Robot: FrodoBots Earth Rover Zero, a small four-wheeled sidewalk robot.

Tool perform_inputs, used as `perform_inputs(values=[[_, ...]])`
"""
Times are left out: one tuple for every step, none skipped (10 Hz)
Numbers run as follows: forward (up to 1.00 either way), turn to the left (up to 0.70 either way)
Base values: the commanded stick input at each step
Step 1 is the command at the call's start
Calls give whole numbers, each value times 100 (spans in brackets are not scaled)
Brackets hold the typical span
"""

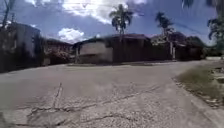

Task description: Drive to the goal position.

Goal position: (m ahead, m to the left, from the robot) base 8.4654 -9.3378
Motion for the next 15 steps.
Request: perform_inputs(values=[[70,-35],[70,-35],[70,-35],[70,-35],[70,-35],[70,-35],[70,-35],[70,-35],[70,-35],[70,-35],[70,-30],[70,-9],[70,0],[70,0],[70,0]])
